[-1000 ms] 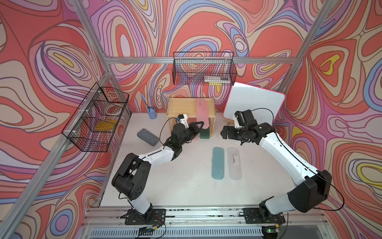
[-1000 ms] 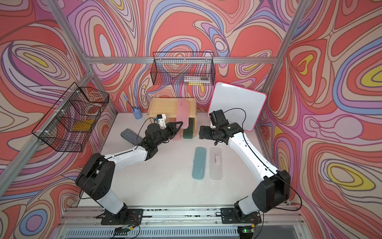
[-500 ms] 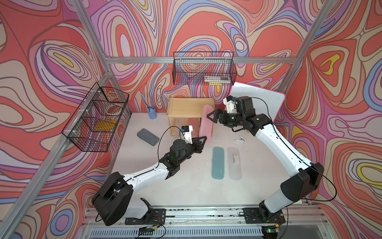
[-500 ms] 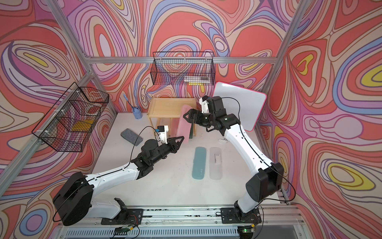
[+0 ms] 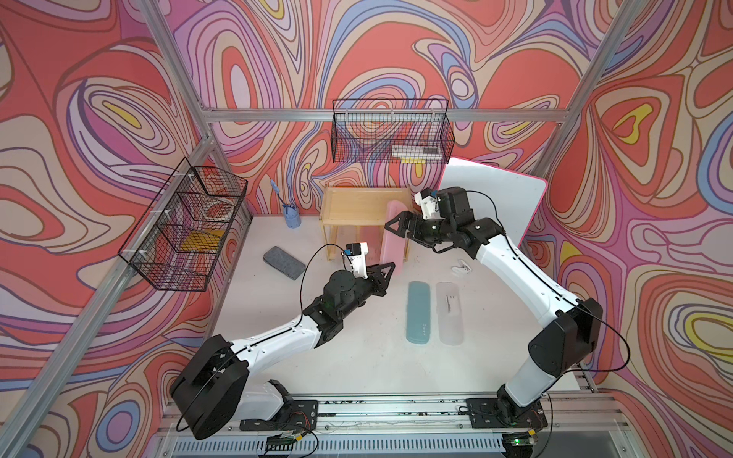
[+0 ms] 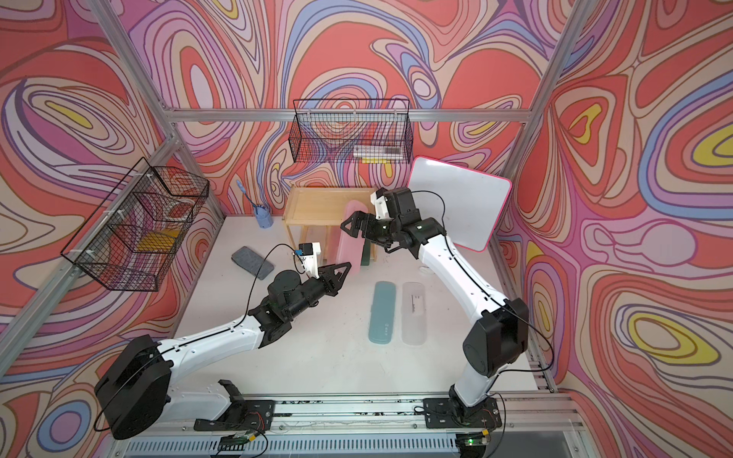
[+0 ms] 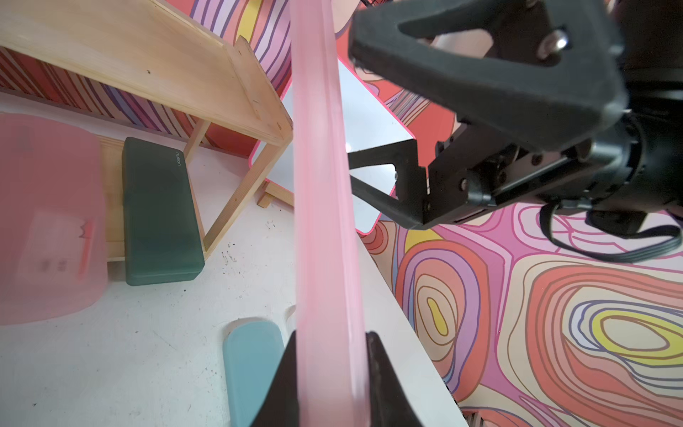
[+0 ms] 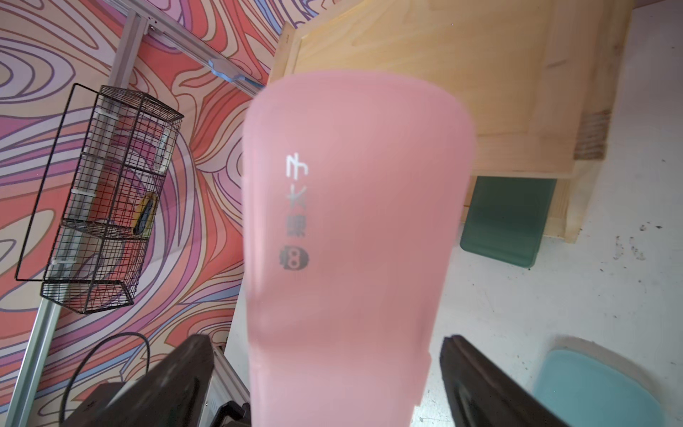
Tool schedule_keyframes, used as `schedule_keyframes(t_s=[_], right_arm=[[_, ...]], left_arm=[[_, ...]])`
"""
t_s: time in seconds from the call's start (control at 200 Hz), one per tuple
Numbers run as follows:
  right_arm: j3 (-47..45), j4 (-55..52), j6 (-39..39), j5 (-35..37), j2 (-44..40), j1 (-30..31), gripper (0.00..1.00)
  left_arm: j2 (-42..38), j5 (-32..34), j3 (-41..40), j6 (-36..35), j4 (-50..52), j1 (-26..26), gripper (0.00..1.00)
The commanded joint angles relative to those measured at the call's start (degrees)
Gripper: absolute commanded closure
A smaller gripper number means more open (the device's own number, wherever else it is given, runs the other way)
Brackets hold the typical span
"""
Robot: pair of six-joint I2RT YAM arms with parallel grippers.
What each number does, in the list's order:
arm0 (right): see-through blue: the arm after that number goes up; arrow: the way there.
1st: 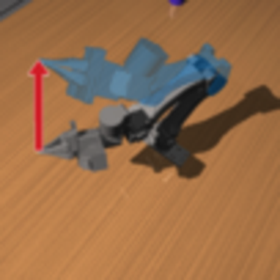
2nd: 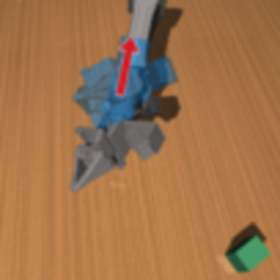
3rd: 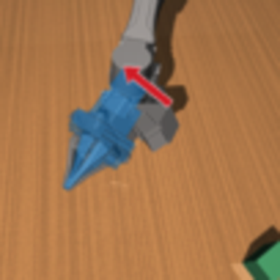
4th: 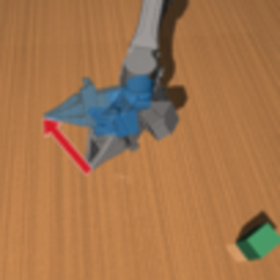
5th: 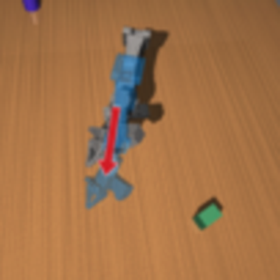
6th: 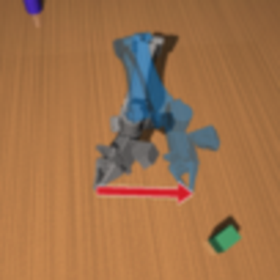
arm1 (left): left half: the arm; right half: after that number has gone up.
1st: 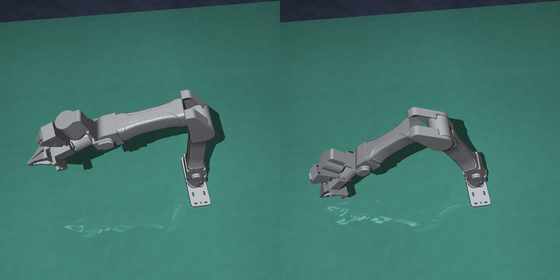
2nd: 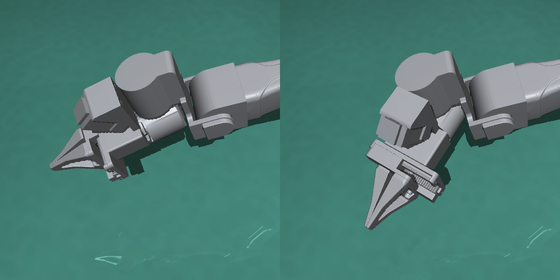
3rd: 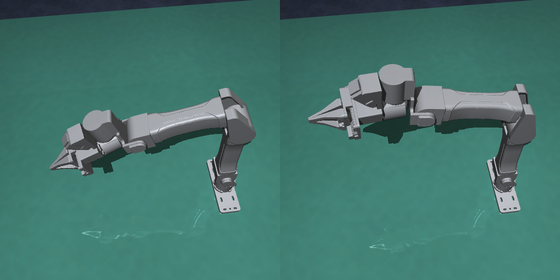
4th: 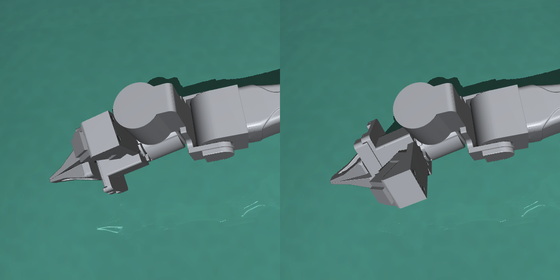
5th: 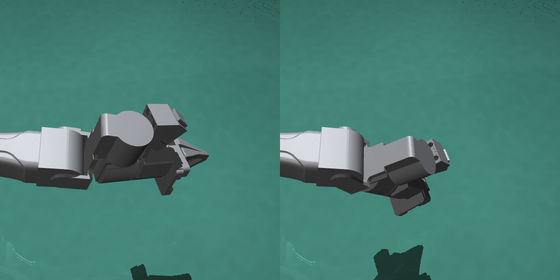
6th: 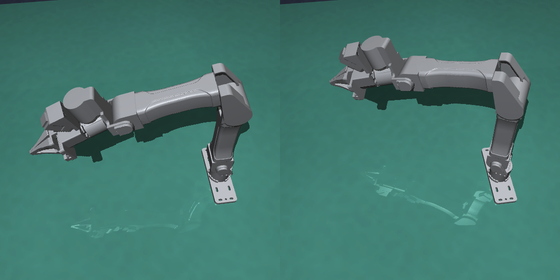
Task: Remove the pencil cases from the shelf
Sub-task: Pick up the pencil case from the shelf.
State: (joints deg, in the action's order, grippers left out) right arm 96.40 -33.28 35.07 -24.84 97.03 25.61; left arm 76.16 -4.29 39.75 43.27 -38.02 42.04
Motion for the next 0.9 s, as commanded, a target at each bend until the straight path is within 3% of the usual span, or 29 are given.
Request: schedule_keyframes(t_s=[0.0, 0.561, 0.731, 0.826, 0.896], right_arm=[[-0.08, 1.6, 0.85, -1.19, 1.74, 0.74, 0.02], [-0.99, 0.0, 0.32, 3.13, 3.7, 2.08, 0.02], [-1.35, 0.58, 0.96, 3.3, 3.29, 2.18, 0.2], [-0.7, -0.22, 0.74, 4.28, 3.33, 2.39, 0.25], [-0.34, -1.0, 0.55, 5.32, 3.31, 2.6, 0.28]], left_arm=[[-1.54, 0.51, -0.46, -1.24, -1.45, 0.34, 1.0], [-2.51, 1.29, -1.08, -1.43, -1.01, 0.41, 1.0], [-2.33, 1.31, -1.18, -1.35, -0.76, 0.4, 1.0], [-2.33, 1.8, -1.29, -1.29, -0.46, 0.41, 0.9], [-2.65, 2.58, -1.34, -1.49, 0.47, 0.41, 0.66]])
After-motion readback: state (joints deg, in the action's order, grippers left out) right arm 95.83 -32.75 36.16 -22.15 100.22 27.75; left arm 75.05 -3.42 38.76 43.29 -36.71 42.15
